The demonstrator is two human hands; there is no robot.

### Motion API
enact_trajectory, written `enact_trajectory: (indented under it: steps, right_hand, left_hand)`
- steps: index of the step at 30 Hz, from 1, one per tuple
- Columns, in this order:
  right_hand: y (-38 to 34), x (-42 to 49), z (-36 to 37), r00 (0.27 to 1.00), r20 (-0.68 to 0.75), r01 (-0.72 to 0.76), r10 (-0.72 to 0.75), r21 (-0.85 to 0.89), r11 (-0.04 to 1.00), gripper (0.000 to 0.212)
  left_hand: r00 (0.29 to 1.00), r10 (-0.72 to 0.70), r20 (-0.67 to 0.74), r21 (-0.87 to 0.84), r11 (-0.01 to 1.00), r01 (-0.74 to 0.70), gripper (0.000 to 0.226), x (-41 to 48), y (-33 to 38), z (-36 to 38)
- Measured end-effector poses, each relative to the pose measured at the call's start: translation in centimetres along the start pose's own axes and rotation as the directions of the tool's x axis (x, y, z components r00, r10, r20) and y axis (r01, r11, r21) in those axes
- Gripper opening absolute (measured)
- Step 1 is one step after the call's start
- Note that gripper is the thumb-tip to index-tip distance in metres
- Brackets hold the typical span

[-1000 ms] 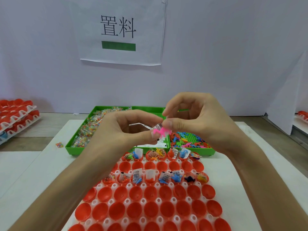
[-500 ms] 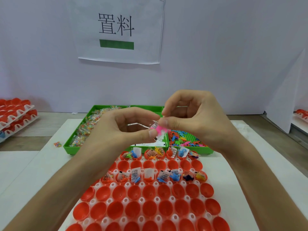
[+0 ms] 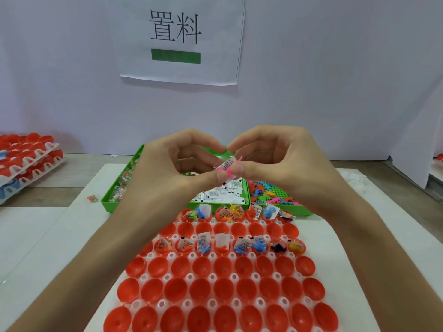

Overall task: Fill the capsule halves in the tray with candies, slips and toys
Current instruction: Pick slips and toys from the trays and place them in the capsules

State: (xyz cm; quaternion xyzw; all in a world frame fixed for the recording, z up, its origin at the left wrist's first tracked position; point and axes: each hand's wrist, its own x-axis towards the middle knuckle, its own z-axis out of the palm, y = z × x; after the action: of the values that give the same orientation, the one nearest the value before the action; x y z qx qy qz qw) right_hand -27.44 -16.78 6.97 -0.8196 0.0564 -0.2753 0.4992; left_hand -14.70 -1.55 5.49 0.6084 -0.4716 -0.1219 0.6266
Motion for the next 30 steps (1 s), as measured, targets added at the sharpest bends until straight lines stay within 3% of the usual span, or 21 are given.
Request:
enact_trajectory:
  steps: [6,11,17,21,30]
  right_hand:
    - [-0.1,-0.1,1.0,0.998,-0.008,-0.053,0.054,0.081,0.995,0.014]
    - [-0.3,-0.2,2.2,0.998,-0.045,-0.031,0.036,0.1,0.994,0.015]
    - [0.1,-0.3,6.2,0.991,0.105,-0.077,0.084,-0.068,0.995,0.01]
    - [0.4,-0.3,9.4,0.969,0.228,-0.066,0.1,-0.153,0.986,0.01]
    - [0.7,-0.6,12.6,0.943,0.308,-0.036,0.125,-0.281,0.959,0.009]
  left_hand:
    - [0.999,-0.019,0.047,-0.021,1.0,0.02,0.033,0.1,0.3,-0.9]
    - [0.97,-0.158,0.183,-0.094,0.98,0.177,0.02,0.8,0.9,-4.0]
    - [0.988,-0.154,-0.032,-0.167,0.975,0.147,0.011,0.9,1.8,-6.0]
    - [0.988,-0.136,-0.07,-0.187,0.975,0.121,0.013,0.6,2.5,-6.3]
    - [0.992,-0.083,-0.098,-0.19,0.98,0.063,0.012,0.6,3.1,-7.3]
